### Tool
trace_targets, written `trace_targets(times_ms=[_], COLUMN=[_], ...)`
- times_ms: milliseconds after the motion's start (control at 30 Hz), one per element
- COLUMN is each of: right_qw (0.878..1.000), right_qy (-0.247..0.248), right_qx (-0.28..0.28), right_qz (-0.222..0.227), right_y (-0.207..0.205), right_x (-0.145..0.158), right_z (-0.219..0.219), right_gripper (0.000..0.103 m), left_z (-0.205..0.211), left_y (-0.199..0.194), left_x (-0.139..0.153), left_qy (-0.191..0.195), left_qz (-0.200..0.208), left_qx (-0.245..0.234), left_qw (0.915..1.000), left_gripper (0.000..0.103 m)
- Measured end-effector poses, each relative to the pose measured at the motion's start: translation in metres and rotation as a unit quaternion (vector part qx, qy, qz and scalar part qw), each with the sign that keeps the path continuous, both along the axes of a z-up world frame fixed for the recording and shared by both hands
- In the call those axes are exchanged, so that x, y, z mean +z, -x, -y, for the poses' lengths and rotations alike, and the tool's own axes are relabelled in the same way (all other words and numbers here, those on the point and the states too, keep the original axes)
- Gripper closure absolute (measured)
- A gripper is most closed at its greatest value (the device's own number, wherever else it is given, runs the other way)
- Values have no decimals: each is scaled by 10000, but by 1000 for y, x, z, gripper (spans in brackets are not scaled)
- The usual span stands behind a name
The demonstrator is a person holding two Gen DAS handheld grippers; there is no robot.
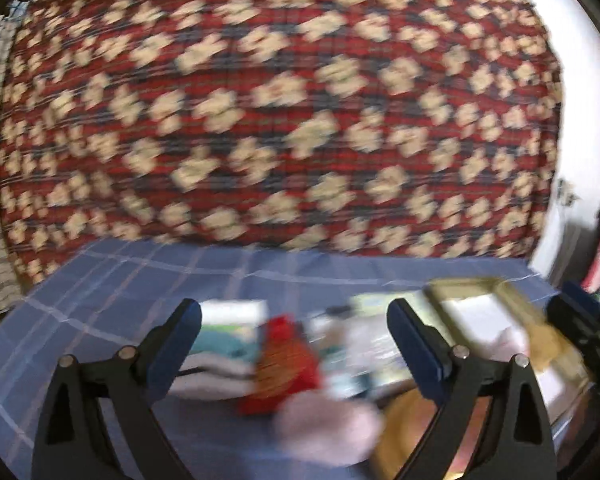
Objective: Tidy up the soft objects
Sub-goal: 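Withdraw both open tools from the tray back toward the remaining items, then grasp the white-and-black striped sponge with the left tool while the right tool reaches the pink puff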
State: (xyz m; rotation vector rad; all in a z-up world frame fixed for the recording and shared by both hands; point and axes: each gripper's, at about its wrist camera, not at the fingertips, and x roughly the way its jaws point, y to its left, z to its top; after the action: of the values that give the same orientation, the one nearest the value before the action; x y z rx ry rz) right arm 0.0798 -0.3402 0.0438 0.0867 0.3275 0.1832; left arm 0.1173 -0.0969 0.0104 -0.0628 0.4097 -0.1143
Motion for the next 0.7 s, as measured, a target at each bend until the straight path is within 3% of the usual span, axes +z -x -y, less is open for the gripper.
trace_targets(times_ms=[133,300,467,667,700], right_qw=[9978,9916,9840,9727,9710], right_qy=[145,442,597,804,862], right_qx=[638,1078,1367,1720,1752], right_qz=[-65,-556,-975,-1336,-1376], right_y=[-7,-28,-39,-46,-46], right_x=[-1,-17,-36,-54,-55], right_z=[-47,-92,-110,-126,-129], right_gripper=[7,7,23,24,28], left_z=[-34,-47,-53,-57,-59], left_y=[0,-7,-12,-18,-21], left_x=[-22,-42,-54,-57,-59], left_qy=[-71,-225,16,276,340], left_qz=[-309,-642,-886,-1064,-1142], left_qx=[369,404,222,90,111], left_qw=[9988,9969,9958,9939,9928], left_gripper=[8,8,8,8,9])
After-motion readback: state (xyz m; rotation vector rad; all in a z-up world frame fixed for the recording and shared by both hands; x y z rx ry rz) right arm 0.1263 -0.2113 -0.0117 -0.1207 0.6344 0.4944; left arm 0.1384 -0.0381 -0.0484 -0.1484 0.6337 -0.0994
